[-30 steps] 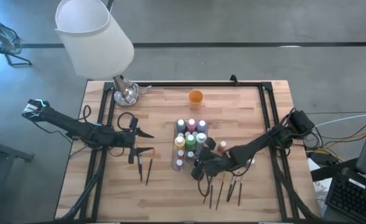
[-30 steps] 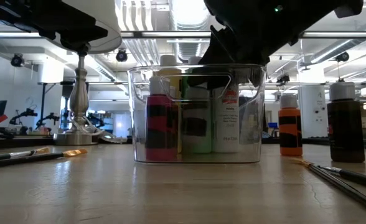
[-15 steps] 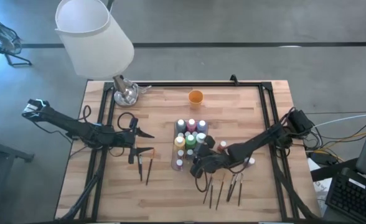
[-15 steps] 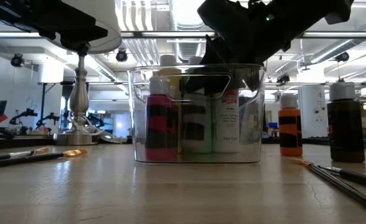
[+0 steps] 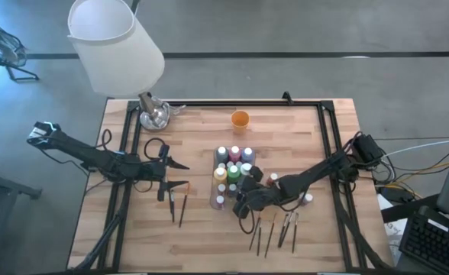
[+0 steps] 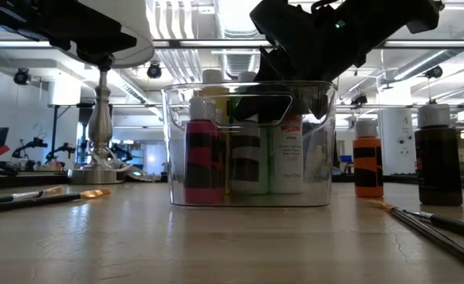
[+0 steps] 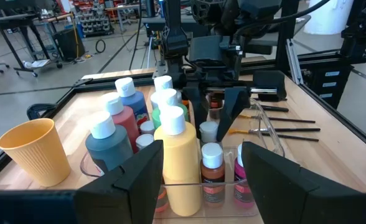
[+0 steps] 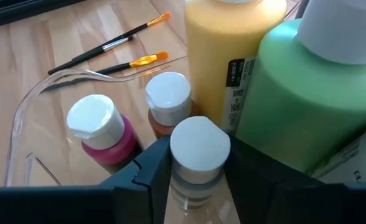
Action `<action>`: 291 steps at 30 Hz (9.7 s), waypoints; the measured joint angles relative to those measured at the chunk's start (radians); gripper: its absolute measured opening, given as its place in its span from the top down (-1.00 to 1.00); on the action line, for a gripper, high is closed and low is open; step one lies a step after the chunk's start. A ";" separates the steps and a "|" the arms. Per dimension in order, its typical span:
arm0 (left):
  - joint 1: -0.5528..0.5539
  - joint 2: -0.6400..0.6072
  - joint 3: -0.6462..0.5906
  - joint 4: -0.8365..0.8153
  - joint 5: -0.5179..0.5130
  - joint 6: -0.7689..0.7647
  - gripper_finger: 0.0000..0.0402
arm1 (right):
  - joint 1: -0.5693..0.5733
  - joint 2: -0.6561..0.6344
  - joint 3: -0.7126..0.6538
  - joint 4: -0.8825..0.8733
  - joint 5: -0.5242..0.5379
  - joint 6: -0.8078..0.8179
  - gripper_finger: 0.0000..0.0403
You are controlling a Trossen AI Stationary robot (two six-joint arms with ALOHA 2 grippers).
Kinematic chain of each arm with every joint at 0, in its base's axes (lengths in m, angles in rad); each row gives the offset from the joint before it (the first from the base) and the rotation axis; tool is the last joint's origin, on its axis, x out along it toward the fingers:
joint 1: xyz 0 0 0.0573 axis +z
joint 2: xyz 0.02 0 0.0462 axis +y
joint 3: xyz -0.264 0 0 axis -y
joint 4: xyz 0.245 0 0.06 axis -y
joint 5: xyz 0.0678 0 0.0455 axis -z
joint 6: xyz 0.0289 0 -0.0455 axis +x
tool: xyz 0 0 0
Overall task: Pick & Place Paint Supplies
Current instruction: Put the gray paint bottle into the transparent bin, then put the orange paint bottle into the transparent bin
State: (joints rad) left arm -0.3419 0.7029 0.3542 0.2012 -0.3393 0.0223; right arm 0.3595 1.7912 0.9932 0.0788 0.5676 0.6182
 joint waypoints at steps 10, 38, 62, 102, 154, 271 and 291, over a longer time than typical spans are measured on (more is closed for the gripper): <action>0.000 0.000 0.000 0.000 0.000 0.000 -0.11 | 0.000 0.000 0.000 -0.019 -0.001 -0.003 0.36; 0.000 0.000 0.000 0.000 0.000 0.000 -0.11 | 0.000 0.000 0.000 -0.013 -0.018 0.004 0.12; 0.000 0.000 0.000 0.000 0.000 0.000 -0.11 | 0.051 -0.149 0.000 -0.165 -0.016 -0.044 0.15; 0.000 0.000 0.000 0.008 -0.003 0.006 -0.11 | -0.099 -0.599 0.000 -0.974 -0.414 0.171 0.40; 0.000 0.000 0.000 0.004 -0.003 0.007 -0.11 | -0.190 -0.337 -0.001 -0.917 -0.440 0.033 0.35; 0.000 0.000 0.000 -0.001 -0.003 0.007 -0.11 | 0.003 0.032 0.719 -1.093 -0.307 0.111 0.41; 0.000 0.000 -0.002 -0.003 -0.003 0.007 -0.11 | 0.002 0.114 0.724 -1.032 -0.314 0.149 0.45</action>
State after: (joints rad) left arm -0.3416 0.7033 0.3527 0.1978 -0.3427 0.0292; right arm 0.3614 1.9053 1.7172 -0.9527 0.2539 0.7675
